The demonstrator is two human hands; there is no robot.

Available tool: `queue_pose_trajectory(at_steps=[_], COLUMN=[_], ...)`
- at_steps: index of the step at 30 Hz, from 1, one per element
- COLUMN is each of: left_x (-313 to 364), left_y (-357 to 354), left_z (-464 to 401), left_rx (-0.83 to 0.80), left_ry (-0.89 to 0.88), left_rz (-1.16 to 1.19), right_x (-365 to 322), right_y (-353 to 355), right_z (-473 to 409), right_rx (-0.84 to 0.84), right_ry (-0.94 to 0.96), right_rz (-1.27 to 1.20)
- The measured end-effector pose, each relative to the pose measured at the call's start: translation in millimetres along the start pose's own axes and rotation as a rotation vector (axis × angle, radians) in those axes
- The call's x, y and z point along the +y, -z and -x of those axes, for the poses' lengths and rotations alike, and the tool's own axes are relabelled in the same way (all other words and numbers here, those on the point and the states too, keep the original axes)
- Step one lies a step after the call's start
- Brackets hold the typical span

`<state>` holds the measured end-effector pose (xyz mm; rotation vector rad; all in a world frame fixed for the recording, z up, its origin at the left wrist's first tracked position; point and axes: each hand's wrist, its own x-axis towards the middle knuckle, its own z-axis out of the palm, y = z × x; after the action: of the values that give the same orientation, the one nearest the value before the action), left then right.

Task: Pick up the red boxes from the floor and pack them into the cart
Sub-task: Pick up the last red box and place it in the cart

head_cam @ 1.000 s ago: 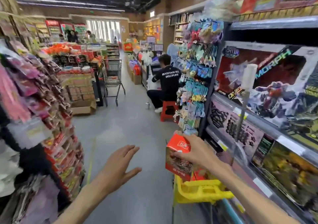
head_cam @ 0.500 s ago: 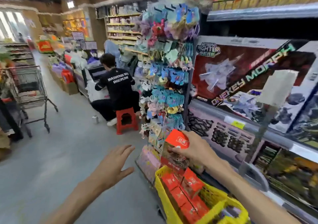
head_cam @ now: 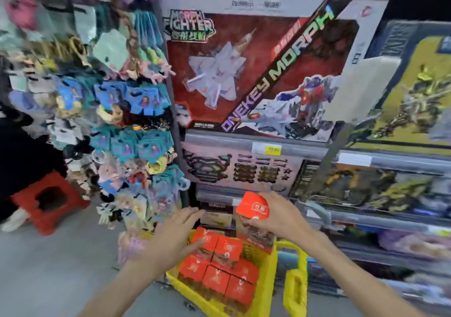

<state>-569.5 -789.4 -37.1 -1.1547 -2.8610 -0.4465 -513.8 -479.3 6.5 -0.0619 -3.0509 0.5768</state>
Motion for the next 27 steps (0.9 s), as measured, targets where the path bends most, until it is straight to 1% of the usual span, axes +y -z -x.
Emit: queue_pose_trajectory(at_steps=[3, 8, 11, 14, 17, 19, 22, 25, 27], left_x=[-17.6, -55.1, -69.1, -82.8, -103.1, -116.3, -130.0, -144.5, -153.2], left_y=[-27.1, -89.8, -127.4, -165.9, -210.4, -238.1, -273.0, -304.5, -321.1], left_z=[-27.6, -65.9, -77.2, -87.5, -97.0, -101.9, -105.7, -105.7, -104.7], left_rx=[-0.063, -0.172, -0.191, -0.215, -0.257, -0.261, -0.261, -0.282, -0.298], left_ry=[-0.073, -0.119, -0.097, -0.107, -0.084, -0.063, -0.059, -0.053, -0.049], left_rz=[0.033, 0.158, 0.264, 0.304, 0.337, 0.346, 0.361, 0.369, 0.355], right_x=[20.9, 46.4, 58.2, 74.1, 99.6, 114.0, 129.4, 140.0, 148.6], right_y=[-28.7, -89.5, -131.3, -173.1, -219.9, -248.8, -282.7, -302.0, -312.6], right_z=[-15.1, -31.4, -39.7, -48.3, -53.8, -56.8, -61.6, -65.4, -63.5], right_rx=[-0.062, -0.126, -0.181, -0.209, -0.189, -0.189, -0.195, -0.197, -0.200], right_ry=[-0.111, -0.200, -0.218, -0.232, -0.172, -0.174, -0.169, -0.142, -0.163], right_rz=[0.025, -0.014, 0.071, 0.068, 0.150, 0.178, 0.153, 0.130, 0.097])
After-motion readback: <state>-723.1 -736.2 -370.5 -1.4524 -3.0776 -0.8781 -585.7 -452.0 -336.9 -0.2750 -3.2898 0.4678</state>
